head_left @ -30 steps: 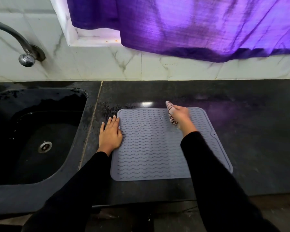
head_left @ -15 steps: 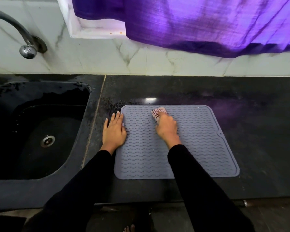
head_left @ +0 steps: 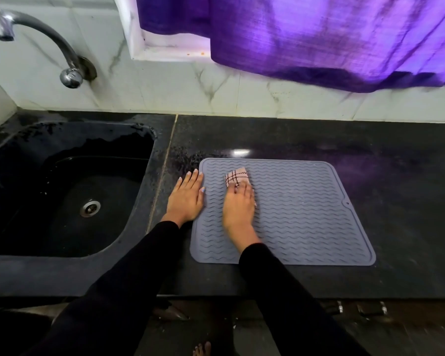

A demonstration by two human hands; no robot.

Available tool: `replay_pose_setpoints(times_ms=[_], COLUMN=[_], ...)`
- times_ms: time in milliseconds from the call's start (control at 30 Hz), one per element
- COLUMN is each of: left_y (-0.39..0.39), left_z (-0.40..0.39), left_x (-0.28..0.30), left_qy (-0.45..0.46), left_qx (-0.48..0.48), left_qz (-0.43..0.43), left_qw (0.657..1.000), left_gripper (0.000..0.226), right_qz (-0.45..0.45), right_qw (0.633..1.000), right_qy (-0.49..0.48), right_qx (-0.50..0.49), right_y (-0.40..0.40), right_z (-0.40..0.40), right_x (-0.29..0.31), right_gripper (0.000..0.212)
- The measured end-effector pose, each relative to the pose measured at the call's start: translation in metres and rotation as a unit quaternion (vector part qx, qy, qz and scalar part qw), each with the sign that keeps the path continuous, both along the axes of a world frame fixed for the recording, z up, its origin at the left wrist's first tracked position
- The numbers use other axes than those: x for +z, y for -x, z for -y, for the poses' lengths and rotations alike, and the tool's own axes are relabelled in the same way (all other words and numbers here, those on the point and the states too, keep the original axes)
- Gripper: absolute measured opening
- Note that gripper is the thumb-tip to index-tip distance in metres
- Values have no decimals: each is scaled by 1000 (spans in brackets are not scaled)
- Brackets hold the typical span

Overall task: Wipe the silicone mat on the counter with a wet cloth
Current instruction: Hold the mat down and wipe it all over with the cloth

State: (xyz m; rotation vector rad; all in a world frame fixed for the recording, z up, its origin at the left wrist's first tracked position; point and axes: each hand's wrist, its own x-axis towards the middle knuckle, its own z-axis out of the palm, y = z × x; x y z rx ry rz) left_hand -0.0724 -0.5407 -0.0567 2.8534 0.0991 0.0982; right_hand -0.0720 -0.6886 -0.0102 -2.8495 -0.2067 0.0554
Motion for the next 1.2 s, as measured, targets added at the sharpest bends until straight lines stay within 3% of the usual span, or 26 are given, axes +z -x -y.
replay_pose_setpoints(times_ms=[133,333,433,500,533,567,633,700,767,867,933,1133,1200], left_y=[-1,-1,-1,-1,-1,0,2,6,8,10,11,12,12], left_z=[1,3,4,5,5,6,7,9,10,12,14,16,15], left_x=[-2,-1,3,6,7,7,7,4,2,1,1,2,3], left_qy=[0,8,5,10,14,17,19,15,8,6,5,11,14], left_qx=[8,16,12,8,7,8,11,19,24,31,35,42,41], left_qz=[21,33,2,-22,-30,-34,-34,-18,-4,4,11,9,7], left_qw=[1000,999,1000,1000,999,999,999,1000,1000,999,999,999,999], left_gripper=[80,76,67,68,69,70,70,69,68,66,65,66,66], right_qz=[17,21,-52,-178,-194,-187,-122,-79,-64,-8,-17,-53,-76], right_qw=[995,995,991,929,893,880,925,972,992,998,997,993,992], right_qy=[94,72,-111,-325,-403,-427,-342,-217,-108,4,4,20,-28], right_qx=[27,68,53,-10,-57,-96,-114,-55,8,56,69,104,92], right_y=[-6,-9,-34,-46,-49,-50,-43,-27,-1,26,19,6,3], right_z=[-2,5,27,44,49,50,38,20,2,-4,4,14,17], right_x=[-7,-5,20,43,46,49,48,37,23,9,9,27,28], right_gripper=[53,52,42,34,34,37,40,33,31,50,56,40,41])
